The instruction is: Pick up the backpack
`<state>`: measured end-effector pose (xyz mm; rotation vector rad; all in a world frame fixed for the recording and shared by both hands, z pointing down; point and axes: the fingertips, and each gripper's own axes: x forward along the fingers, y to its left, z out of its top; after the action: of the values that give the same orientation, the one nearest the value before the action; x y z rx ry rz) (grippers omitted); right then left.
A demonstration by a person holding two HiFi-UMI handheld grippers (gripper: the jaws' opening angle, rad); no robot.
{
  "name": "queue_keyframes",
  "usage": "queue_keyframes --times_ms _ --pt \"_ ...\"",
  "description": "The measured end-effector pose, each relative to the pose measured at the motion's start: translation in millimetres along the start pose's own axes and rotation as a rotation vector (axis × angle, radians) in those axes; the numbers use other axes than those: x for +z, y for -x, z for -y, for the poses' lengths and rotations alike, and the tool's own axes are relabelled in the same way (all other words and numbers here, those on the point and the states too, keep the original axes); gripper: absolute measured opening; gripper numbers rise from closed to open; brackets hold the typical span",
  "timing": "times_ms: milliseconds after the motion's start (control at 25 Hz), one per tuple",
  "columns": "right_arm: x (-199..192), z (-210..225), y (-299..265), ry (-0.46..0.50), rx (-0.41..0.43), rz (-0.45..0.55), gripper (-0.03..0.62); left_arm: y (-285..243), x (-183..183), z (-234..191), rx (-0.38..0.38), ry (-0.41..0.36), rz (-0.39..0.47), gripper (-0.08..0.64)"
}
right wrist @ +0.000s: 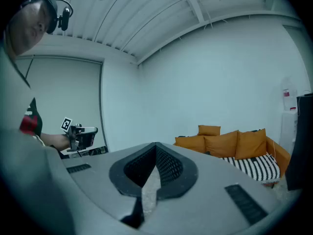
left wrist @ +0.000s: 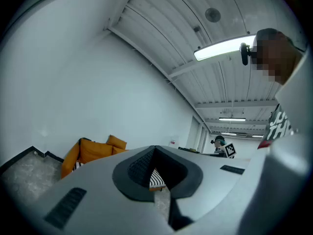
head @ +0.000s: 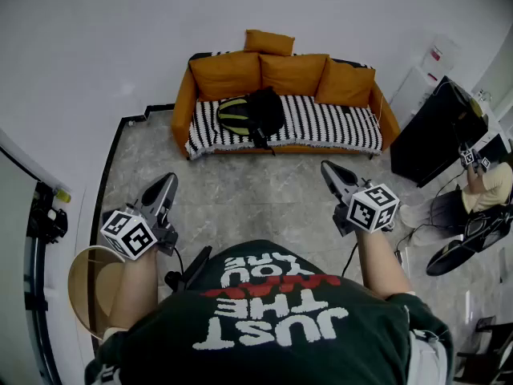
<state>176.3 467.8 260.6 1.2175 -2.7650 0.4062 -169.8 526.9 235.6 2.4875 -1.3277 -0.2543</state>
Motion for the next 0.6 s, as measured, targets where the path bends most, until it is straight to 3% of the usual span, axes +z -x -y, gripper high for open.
queue_keyframes --times_ms 600 --pt "3 17 1 0.024 0.023 -0.007 0.029 -18 -3 12 0.010 -0.006 0.006 0.011"
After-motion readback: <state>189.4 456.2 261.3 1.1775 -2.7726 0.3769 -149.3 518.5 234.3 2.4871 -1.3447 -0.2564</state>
